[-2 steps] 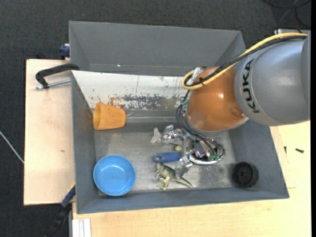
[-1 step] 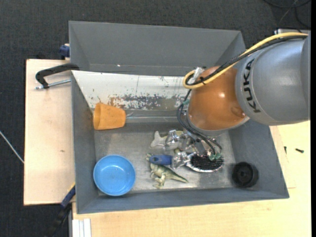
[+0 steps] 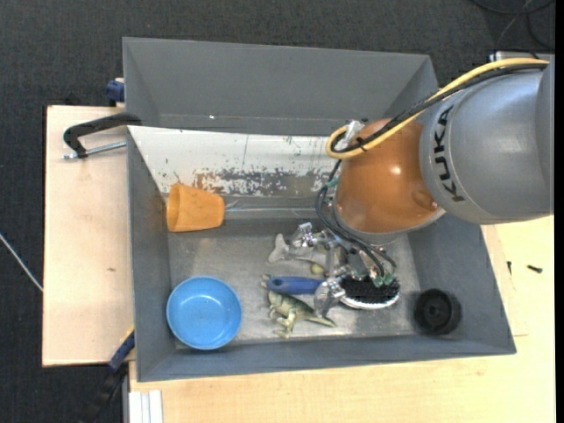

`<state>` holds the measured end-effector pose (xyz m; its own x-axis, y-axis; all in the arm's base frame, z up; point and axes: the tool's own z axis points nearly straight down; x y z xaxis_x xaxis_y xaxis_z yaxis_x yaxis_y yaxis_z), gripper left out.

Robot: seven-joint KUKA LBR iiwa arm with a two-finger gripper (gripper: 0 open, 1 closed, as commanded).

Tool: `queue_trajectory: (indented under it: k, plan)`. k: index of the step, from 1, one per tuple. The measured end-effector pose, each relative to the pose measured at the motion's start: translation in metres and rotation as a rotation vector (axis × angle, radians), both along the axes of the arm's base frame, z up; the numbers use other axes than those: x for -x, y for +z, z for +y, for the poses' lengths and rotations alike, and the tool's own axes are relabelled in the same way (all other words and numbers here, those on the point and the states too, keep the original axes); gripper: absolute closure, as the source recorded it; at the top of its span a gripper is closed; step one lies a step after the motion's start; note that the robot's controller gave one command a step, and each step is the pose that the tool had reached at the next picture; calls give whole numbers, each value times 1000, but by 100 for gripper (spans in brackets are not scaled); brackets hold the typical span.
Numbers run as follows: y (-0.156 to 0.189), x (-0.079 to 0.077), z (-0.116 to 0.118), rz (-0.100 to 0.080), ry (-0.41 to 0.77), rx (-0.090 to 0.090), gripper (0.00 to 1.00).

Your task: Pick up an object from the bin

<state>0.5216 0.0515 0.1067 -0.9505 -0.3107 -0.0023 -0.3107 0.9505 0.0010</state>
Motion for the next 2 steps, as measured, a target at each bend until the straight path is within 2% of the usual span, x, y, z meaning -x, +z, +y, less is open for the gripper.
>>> queue_trajectory:
  k: [1, 2]
  plan:
    - [-33, 5, -38, 1, -332, -3, 0]
    - [-33, 4, -39, -5, -333, -2, 100]
